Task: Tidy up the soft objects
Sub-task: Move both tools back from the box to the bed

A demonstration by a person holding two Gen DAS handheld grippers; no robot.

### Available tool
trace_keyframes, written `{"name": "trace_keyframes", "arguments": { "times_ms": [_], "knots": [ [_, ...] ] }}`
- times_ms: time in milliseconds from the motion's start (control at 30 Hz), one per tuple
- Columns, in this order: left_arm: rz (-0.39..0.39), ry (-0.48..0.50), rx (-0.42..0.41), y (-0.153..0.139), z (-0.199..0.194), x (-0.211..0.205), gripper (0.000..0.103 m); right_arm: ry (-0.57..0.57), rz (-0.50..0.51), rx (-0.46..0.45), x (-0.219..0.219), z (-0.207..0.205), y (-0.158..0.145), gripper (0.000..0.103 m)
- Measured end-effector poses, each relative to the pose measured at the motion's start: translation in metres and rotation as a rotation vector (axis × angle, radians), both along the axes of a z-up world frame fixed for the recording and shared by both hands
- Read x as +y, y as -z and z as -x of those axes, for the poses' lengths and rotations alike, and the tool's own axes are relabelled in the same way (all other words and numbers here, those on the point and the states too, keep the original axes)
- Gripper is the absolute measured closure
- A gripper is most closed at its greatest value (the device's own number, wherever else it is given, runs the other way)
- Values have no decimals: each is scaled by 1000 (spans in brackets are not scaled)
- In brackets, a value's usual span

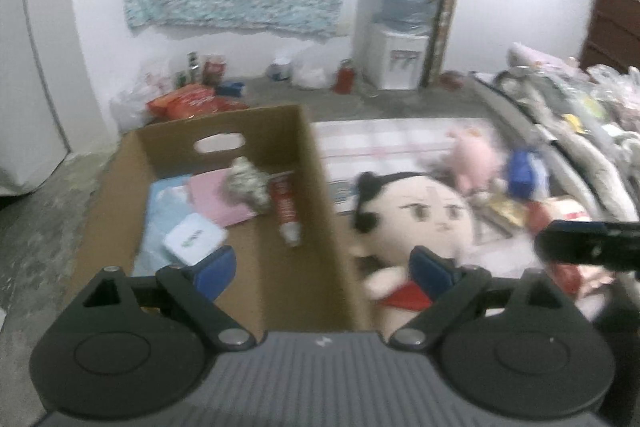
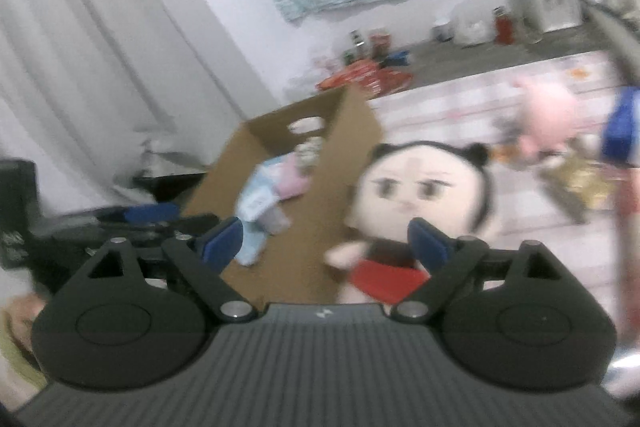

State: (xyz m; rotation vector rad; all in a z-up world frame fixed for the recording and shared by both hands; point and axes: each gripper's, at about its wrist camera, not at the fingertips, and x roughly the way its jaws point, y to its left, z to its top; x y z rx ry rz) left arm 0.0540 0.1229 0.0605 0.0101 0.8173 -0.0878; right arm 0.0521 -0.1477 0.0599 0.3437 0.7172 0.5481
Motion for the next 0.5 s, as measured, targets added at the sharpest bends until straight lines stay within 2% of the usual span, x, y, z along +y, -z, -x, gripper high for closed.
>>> {"name": "trace_keyframes", "arguments": {
  "times_ms": [133, 233, 367, 500],
  "knots": [
    [24, 59, -29, -2, 12, -35, 5, 43, 86, -61, -37, 18, 5, 13],
    [51, 106, -31, 1, 11, -64, 5, 65, 157, -89, -60, 16, 12, 13],
    [65, 140, -19, 10, -1, -104, 5, 49, 251, -117, -83, -2, 24, 13],
    [73, 159, -16, 24, -18, -139, 5, 17, 359, -140, -97, -36, 39, 14]
  ]
}}
